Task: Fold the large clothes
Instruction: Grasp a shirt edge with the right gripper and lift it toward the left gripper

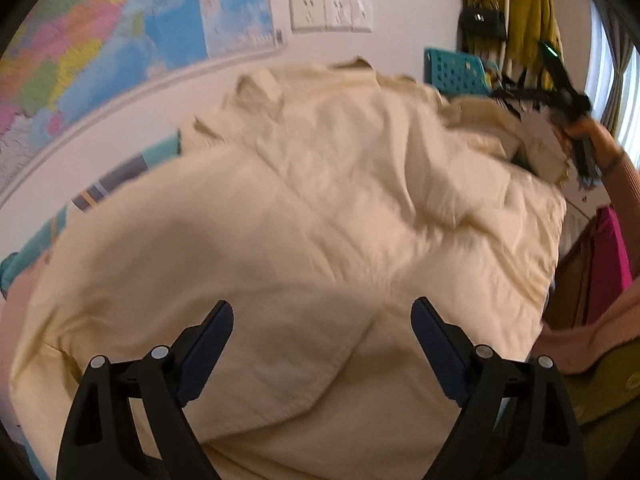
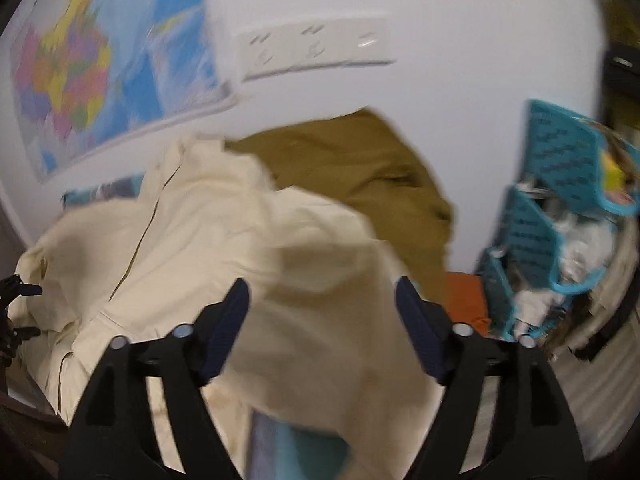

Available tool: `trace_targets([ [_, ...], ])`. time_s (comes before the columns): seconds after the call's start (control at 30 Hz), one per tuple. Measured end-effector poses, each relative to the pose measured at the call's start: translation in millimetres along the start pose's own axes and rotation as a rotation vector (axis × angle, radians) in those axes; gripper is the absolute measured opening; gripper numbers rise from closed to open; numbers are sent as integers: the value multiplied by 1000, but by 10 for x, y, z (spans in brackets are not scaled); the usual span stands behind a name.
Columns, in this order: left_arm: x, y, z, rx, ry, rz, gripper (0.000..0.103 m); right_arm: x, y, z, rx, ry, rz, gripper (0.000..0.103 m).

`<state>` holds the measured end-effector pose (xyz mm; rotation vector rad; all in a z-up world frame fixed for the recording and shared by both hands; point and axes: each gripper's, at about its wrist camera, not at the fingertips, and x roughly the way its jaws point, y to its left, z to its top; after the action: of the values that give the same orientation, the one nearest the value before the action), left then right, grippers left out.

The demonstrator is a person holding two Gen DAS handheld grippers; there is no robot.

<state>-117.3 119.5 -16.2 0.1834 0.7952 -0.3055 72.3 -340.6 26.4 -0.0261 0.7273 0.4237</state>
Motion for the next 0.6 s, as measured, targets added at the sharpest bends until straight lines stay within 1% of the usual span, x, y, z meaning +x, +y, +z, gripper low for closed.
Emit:
trace_targets([
  [0.03,-4,5,34,0,-12,12,87,-56,-88,-39,19,2,-19,94],
  [0.07,5,5,86,-3,-22,23,87,-78,-173,-94,35,21,-44,95],
  [0.1,17,7,123,-11,-25,27,87,-88,-268,-195,50,47,-72,95],
  [0.13,49,13,165,-20,-23,26,87,-89,-325,-279,64,65,-73,95],
  [0.17,105,12,221,-26,-17,20,87,-65,-359,-369,73,97,-55,95],
  [0.23,197,-5,305,-28,-9,19,87,28,-347,-500,73,144,-54,94],
  [0.27,234,-4,325,-30,-4,16,87,64,-338,-550,70,163,-57,92],
  [0.3,261,-12,340,-32,2,7,87,140,-342,-605,65,189,-60,71],
  [0.33,311,-27,388,-33,11,0,87,184,-355,-636,72,213,-42,50],
  [0.37,343,-35,418,-31,18,-3,87,190,-347,-640,84,220,-18,44],
  [0.4,373,-56,441,-28,24,-5,87,146,-324,-580,73,207,1,27],
  [0.43,399,-72,486,-21,31,-3,87,99,-312,-539,66,199,23,16],
  [0.5,407,-92,536,-9,31,0,87,-67,-286,-334,64,175,81,11],
  [0.57,392,-97,613,5,21,-10,87,-246,-242,-109,42,161,127,10],
  [0.6,385,-100,636,10,15,-11,87,-385,-186,58,25,151,164,9],
])
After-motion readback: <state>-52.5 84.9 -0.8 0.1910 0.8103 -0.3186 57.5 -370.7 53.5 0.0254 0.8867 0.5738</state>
